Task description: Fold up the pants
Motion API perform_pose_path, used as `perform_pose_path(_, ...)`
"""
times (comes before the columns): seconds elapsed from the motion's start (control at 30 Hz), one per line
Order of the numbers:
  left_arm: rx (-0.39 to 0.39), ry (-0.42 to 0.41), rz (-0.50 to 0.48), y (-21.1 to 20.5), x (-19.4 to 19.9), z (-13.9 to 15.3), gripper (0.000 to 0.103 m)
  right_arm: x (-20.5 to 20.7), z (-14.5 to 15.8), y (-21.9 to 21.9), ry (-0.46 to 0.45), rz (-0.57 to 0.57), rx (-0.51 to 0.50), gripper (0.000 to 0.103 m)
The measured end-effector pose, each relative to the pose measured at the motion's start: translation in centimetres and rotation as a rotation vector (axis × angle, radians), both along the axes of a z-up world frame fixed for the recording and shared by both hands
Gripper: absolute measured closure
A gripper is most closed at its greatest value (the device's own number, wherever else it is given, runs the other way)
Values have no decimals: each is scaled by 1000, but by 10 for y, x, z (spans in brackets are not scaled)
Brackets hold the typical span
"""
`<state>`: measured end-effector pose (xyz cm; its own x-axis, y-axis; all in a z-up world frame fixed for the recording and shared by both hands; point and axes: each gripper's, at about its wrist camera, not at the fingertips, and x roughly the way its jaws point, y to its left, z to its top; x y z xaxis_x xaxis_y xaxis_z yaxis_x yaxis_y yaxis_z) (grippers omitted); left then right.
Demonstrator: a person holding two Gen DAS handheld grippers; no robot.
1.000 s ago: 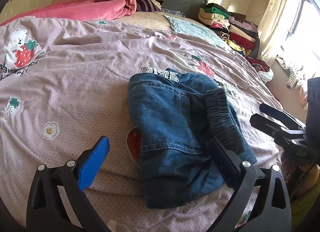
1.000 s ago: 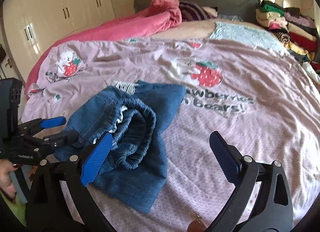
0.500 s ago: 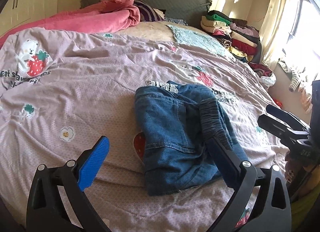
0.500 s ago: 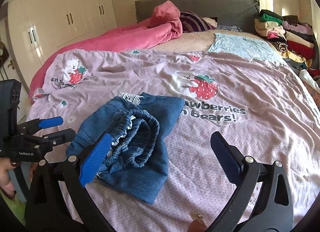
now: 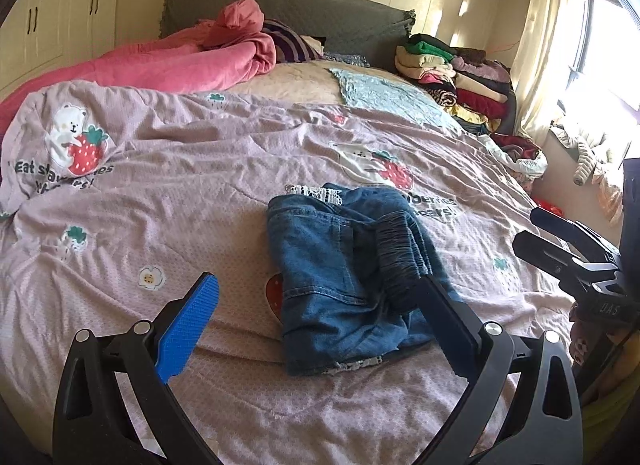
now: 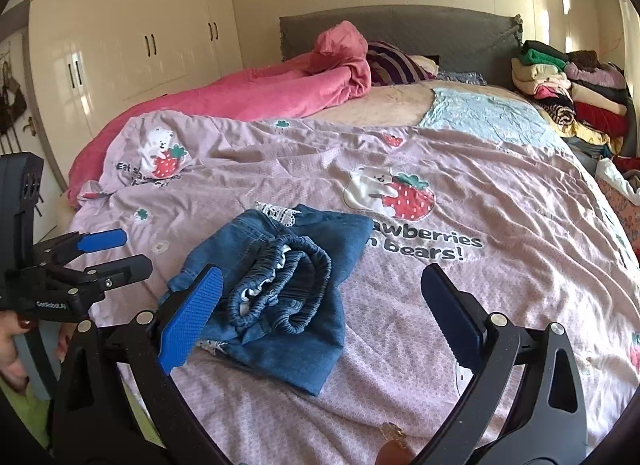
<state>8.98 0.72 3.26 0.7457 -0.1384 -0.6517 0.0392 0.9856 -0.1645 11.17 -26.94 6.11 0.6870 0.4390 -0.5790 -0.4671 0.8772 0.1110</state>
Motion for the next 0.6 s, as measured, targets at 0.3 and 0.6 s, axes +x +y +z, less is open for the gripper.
perform_pose_path(0.3, 3, -30, -2, -3, -21, 12, 4, -22, 14, -3, -34, 14, -1, 9)
perform_pose_path(0.6, 4, -53, -4, -6, -43, 22, 4, -43, 22, -6, -54, 17, -4, 9)
